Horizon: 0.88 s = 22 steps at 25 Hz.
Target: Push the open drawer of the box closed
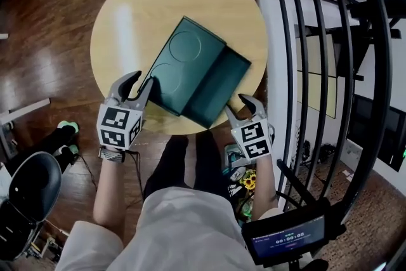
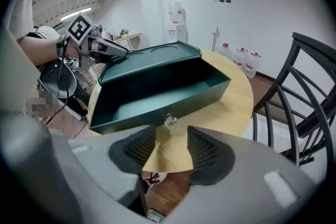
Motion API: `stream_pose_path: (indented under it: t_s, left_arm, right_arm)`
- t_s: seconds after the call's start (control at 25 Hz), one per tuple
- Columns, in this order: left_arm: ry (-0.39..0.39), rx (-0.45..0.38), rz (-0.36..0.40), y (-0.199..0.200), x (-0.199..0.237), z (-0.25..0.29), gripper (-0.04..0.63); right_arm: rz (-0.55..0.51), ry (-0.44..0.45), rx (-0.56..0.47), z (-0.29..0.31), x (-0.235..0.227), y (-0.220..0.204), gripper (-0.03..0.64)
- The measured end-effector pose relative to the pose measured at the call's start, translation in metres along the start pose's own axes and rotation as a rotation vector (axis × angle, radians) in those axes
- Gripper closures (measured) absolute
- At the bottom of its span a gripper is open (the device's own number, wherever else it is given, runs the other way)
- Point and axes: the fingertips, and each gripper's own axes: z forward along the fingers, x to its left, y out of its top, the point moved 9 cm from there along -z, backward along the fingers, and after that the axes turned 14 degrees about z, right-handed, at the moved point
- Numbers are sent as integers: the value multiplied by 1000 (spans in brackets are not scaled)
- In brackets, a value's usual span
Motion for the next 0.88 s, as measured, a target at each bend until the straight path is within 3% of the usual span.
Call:
stream_pose_path:
  t_s: [0.36, 0.6, 0.88]
  left_arm:
    - [-10, 15, -7, 5, -4, -7, 456]
    - [-3, 28, 9, 5, -8, -7, 468]
    - [5, 39, 20, 6, -7, -8, 483]
  right_arm:
    - [-78, -29, -4, -1, 0, 8, 434]
    - [-159, -41, -12, 2, 7, 8, 527]
    - [-191, -26, 3, 4, 10, 11, 541]
